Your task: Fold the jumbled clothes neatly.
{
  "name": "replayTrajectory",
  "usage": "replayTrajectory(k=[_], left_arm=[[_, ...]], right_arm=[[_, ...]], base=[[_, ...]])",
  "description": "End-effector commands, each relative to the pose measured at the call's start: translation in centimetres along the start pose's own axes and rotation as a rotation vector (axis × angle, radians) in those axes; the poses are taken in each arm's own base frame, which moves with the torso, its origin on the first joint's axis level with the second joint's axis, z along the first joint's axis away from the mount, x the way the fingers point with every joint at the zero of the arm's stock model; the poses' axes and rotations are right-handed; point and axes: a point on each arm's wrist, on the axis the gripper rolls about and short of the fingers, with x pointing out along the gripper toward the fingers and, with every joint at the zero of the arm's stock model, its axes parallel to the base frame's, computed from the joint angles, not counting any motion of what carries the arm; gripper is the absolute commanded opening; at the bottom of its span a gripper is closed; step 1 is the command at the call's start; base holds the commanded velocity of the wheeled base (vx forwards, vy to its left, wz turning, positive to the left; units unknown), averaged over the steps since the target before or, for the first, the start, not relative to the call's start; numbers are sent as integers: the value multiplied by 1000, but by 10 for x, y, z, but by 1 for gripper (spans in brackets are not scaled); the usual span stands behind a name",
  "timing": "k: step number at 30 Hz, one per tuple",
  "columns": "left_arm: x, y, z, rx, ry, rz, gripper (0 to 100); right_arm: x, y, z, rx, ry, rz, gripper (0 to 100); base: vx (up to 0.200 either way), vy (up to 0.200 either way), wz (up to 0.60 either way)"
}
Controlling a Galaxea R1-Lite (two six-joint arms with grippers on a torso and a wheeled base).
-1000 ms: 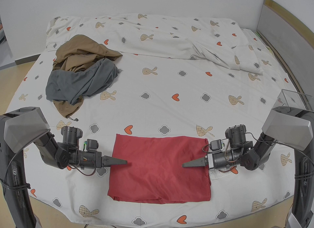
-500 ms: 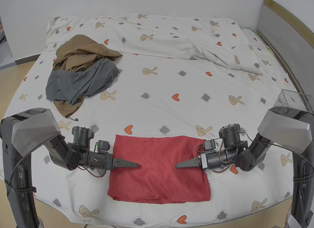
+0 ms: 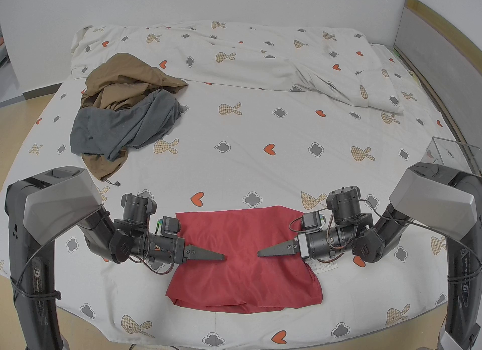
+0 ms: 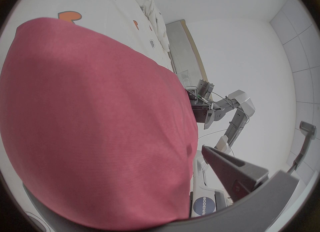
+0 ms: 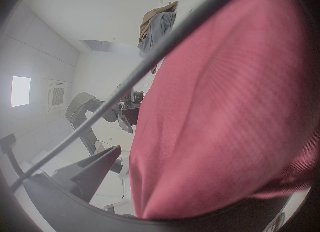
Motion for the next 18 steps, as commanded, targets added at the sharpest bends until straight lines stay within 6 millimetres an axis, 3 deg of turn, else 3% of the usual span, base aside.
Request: replayTrajectory(k=[1, 11, 12, 18], left_arm=[[2, 0, 0, 2, 3, -2, 100], [10, -4, 4, 24, 14, -16, 100], [12, -4, 5, 28, 14, -18, 100], [14, -2, 7, 25, 14, -21, 100]], right_arm=[[1, 1, 2, -7, -3, 2, 100], [6, 2, 2, -11, 6, 5, 100], [6, 2, 2, -8, 8, 4, 0], [6, 2, 2, -10, 7, 5, 0]], base=[[0, 0, 0], [0, 0, 0], [0, 0, 0], [0, 0, 0]])
